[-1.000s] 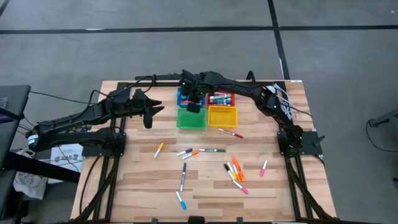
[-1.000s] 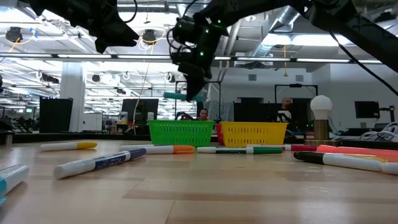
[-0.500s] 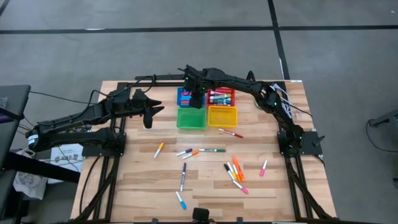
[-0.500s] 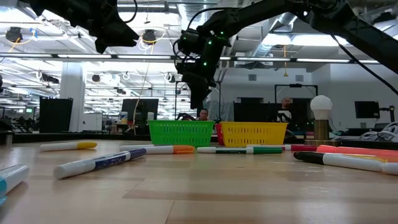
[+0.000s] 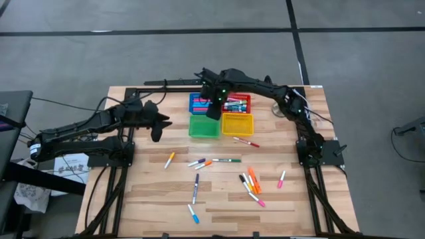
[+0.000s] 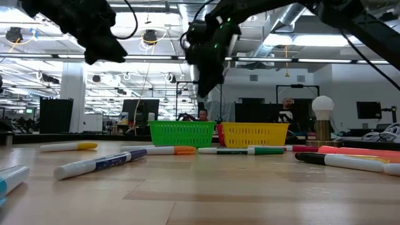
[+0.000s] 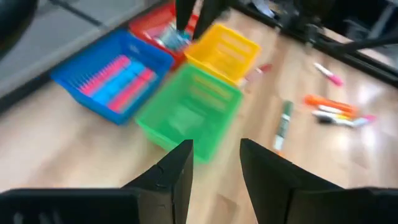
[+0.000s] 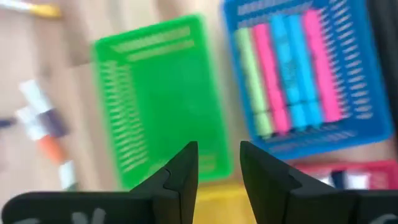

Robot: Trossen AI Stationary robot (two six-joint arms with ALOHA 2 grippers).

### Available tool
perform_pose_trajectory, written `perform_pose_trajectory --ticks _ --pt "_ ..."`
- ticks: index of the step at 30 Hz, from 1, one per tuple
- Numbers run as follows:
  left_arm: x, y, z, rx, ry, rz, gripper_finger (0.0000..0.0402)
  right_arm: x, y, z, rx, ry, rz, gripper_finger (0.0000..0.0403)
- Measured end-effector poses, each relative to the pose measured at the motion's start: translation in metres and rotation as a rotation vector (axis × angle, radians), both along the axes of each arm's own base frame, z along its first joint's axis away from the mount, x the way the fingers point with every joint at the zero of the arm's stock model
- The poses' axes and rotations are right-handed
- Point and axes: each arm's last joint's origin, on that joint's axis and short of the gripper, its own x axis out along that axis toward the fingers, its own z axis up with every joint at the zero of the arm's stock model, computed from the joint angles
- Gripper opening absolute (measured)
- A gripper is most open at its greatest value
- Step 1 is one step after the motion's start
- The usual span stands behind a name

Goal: Pick & Place Markers
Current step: Put the orange highlighter into the blue bin

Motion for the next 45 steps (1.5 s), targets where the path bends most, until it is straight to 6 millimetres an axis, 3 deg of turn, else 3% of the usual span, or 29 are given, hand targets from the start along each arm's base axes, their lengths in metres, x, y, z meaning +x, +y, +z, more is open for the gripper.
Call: perform_pose_trajectory --ticks 7,14,20,24,30,35,38,45 --pt "0.001 -0.005 -0.015 -0.249 0.074 -0.080 0.0131 -0.016 0.038 0.038 0.054 0.019 -0.037 0.0108" --pt "0.005 -0.011 -0.062 -0.408 0.202 -0.078 0.0131 -0.008 0.098 0.039 0.069 0.082 0.118 0.0108" --pt "0.015 -0.025 -0.083 -0.494 0.062 -0.101 0.0131 -0.011 0.143 0.039 0.090 0.154 0.229 0.0108" --pt "0.022 -0.041 -0.081 -0.553 -0.065 -0.182 0.0131 -0.019 0.172 0.047 0.158 0.199 0.208 0.0108" --pt "0.031 -0.070 -0.069 -0.606 -0.212 -0.196 0.0131 -0.024 0.220 0.047 0.125 0.235 0.287 0.0108" --pt "0.038 -0.097 -0.062 -0.593 -0.369 -0.154 0.0131 -0.033 0.257 0.048 0.022 0.265 0.363 0.0108" --pt "0.043 -0.113 -0.059 -0.591 -0.474 -0.135 0.0131 -0.043 0.277 0.058 -0.052 0.222 0.375 0.0108" --pt "0.057 -0.149 -0.059 -0.616 -0.492 -0.190 0.0131 -0.069 0.330 0.082 -0.278 0.042 0.270 0.0108"
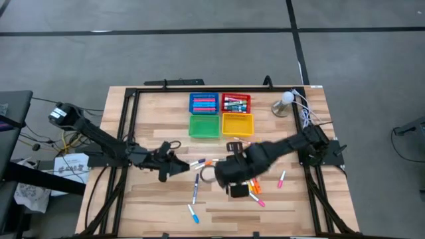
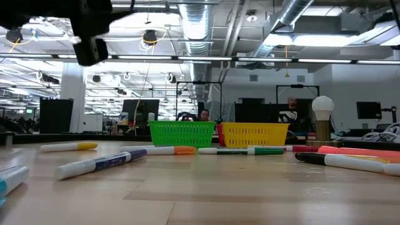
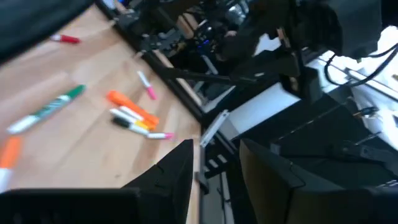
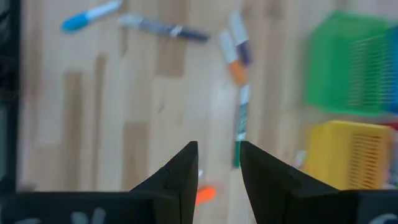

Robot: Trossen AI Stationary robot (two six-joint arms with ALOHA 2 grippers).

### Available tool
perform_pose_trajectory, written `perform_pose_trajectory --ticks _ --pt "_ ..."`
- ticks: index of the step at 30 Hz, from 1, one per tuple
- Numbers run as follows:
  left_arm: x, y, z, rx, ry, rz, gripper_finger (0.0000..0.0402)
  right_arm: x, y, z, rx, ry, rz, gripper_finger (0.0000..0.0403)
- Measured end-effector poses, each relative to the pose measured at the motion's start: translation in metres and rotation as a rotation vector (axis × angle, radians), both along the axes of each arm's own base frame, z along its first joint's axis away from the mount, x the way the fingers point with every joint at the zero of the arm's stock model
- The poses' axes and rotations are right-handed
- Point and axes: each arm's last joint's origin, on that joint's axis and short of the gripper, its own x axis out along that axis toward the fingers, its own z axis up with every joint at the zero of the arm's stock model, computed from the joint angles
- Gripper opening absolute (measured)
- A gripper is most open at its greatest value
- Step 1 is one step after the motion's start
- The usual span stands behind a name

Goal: Pick & Place Markers
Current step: Put the orange highlighter into the blue bin

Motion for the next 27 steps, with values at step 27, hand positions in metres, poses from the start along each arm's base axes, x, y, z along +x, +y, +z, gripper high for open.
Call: perform_pose_trajectory --ticks 27 --pt "0.057 -0.083 0.115 0.357 -0.304 -0.023 0.0131 -0.064 0.084 0.011 -0.182 -0.568 -0.511 0.0108"
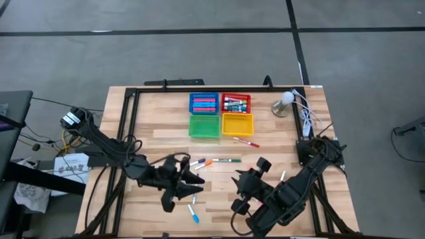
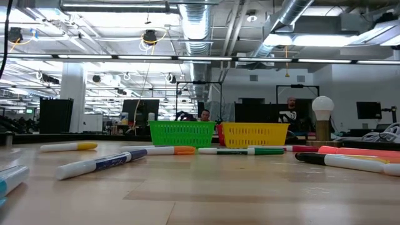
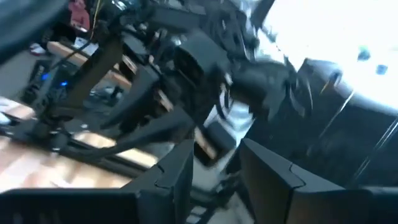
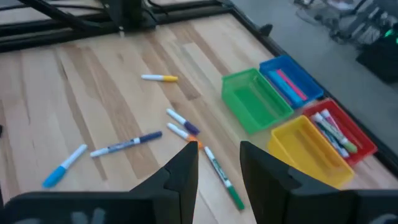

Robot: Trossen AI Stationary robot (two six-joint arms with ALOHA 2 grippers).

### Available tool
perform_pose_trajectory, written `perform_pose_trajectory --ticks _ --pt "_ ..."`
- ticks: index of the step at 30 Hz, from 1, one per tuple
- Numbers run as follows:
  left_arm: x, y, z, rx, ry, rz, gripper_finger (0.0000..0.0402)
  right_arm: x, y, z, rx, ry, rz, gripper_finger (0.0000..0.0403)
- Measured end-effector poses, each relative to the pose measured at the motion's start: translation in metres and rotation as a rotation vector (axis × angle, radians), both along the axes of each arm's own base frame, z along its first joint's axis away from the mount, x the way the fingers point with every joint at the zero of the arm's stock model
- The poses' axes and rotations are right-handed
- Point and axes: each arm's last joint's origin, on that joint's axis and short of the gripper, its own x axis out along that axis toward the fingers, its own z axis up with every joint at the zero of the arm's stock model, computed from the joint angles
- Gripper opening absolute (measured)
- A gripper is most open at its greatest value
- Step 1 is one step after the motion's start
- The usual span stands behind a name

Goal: Pick & Place Markers
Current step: Put the orange highlighter into the blue bin

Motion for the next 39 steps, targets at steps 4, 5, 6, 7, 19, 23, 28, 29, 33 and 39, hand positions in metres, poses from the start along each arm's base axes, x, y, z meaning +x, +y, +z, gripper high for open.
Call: perform_pose_trajectory --ticks 4,5,6,7,19,23,28,29,33,39 --pt "0.003 -0.003 0.004 0.087 0.082 0.048 0.0131 -0.005 -0.004 0.009 0.029 -0.007 0.010 0.0108" --pt "0.004 -0.002 0.003 0.106 0.110 0.068 0.0131 -0.006 -0.006 0.011 0.041 -0.012 0.002 0.0108" --pt "0.004 -0.002 0.002 0.122 0.145 0.091 0.0131 -0.008 -0.007 0.013 0.053 -0.021 -0.009 0.0108" --pt "0.005 -0.001 0.000 0.142 0.181 0.115 0.0131 -0.009 -0.008 0.015 0.064 -0.028 -0.014 0.0108" --pt "0.003 0.010 -0.027 0.165 0.463 0.256 0.0131 0.000 -0.033 0.022 -0.077 0.280 0.269 0.0108" --pt "0.002 0.010 -0.029 0.180 0.478 0.258 0.0131 0.012 -0.062 0.026 -0.058 0.337 0.263 0.0108" --pt "0.003 0.014 -0.032 0.204 0.508 0.271 0.0131 0.014 -0.112 0.007 0.022 0.461 0.189 0.0108" --pt "0.004 0.015 -0.032 0.205 0.509 0.276 0.0131 0.011 -0.123 -0.001 0.056 0.483 0.172 0.0108" --pt "0.004 0.023 -0.030 0.229 0.521 0.278 0.0131 -0.002 -0.159 -0.046 0.271 0.426 0.182 0.0108" --pt "-0.006 0.041 -0.018 0.241 0.547 0.309 0.0131 -0.045 -0.181 -0.119 0.617 0.126 0.133 0.0108"
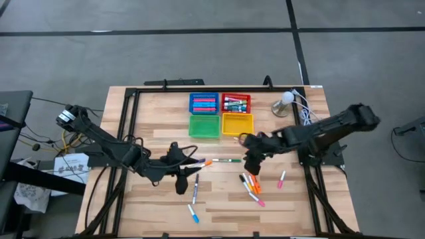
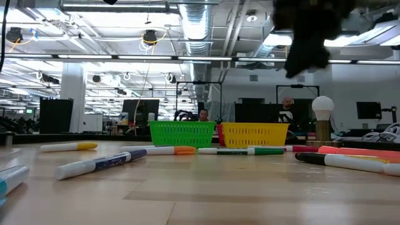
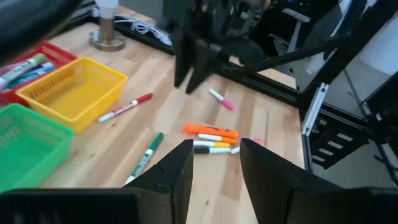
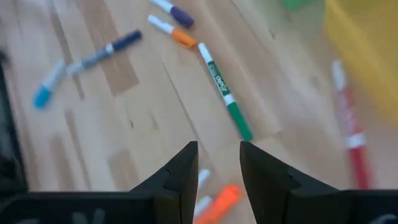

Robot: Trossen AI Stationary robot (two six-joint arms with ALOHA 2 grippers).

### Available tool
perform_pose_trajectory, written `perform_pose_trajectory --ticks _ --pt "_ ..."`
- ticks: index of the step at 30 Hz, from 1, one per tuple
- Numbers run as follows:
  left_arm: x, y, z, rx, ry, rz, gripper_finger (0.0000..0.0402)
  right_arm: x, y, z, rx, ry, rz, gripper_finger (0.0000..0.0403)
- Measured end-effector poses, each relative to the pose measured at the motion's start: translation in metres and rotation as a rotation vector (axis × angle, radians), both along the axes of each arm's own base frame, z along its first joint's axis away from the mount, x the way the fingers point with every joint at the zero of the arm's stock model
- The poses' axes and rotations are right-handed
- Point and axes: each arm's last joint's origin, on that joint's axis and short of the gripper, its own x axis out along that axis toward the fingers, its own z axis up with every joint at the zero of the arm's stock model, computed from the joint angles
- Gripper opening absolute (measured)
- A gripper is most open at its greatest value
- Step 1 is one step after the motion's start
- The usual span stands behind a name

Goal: Pick & Place Markers
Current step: Put the orange highlighter into the blue bin

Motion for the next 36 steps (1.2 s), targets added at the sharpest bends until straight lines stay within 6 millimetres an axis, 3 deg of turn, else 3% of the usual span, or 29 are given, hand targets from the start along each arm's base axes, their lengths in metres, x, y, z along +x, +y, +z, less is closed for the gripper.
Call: perform_pose_trajectory --ticks 3,7,17,22,30,36 --pt "-0.004 0.007 0.004 0.012 0.013 0.009 0.0131 -0.020 0.005 -0.028 0.154 -0.119 -0.117 0.0108" --pt "-0.004 0.011 0.006 0.054 0.012 0.003 0.0131 -0.032 0.017 -0.048 0.344 -0.303 -0.182 0.0108" --pt "-0.003 0.014 0.006 0.050 0.011 0.015 0.0131 -0.026 0.062 -0.039 0.436 -0.702 -0.040 0.0108" --pt "0.001 0.011 0.000 0.004 0.021 0.033 0.0131 -0.018 0.082 -0.048 0.424 -0.804 0.003 0.0108" --pt "0.004 -0.002 -0.012 -0.003 0.093 -0.112 0.0131 0.015 0.105 -0.046 0.319 -0.842 -0.088 0.0108" --pt "-0.002 -0.002 -0.014 0.057 0.115 -0.227 0.0131 0.035 0.119 -0.050 0.208 -0.592 -0.173 0.0108"
